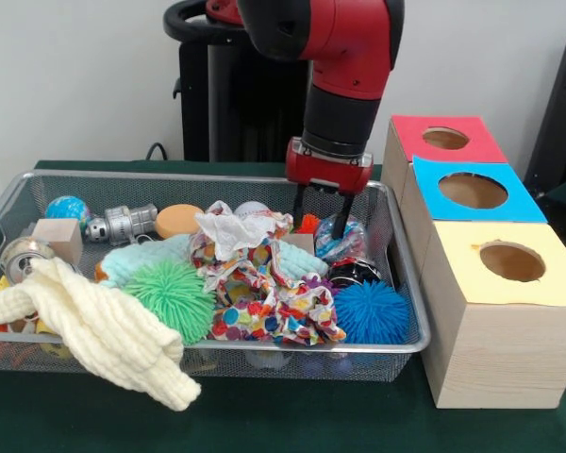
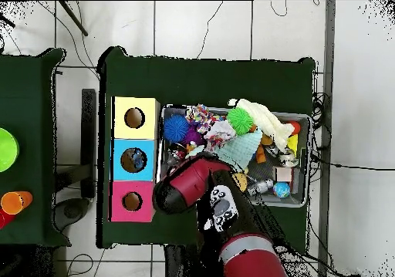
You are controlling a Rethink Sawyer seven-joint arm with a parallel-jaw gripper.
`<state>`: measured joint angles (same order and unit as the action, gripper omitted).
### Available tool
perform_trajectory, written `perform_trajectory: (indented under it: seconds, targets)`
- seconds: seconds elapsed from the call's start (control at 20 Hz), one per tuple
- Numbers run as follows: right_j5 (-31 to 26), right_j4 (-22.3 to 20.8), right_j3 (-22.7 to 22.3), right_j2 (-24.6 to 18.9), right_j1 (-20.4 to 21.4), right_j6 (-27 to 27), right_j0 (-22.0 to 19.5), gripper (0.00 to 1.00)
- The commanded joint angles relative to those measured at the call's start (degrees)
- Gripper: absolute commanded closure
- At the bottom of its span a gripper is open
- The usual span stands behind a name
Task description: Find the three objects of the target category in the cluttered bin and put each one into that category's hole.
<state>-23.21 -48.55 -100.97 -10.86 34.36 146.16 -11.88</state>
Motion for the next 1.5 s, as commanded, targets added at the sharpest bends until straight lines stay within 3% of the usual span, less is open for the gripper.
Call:
perform_trajectory:
  seconds: [0.05, 0.55, 1.5]
  targets:
    - [0.8, 0.3, -2.5, -1.4, 0.2, -1.1, 1.7, 0.0]
    - [4.8, 1.2, -2.7, 3.7, -0.7, 6.7, 8.2, 0.0]
    - [7.7, 3.1, -0.9, 7.2, -2.5, 6.3, 10.7, 0.0]
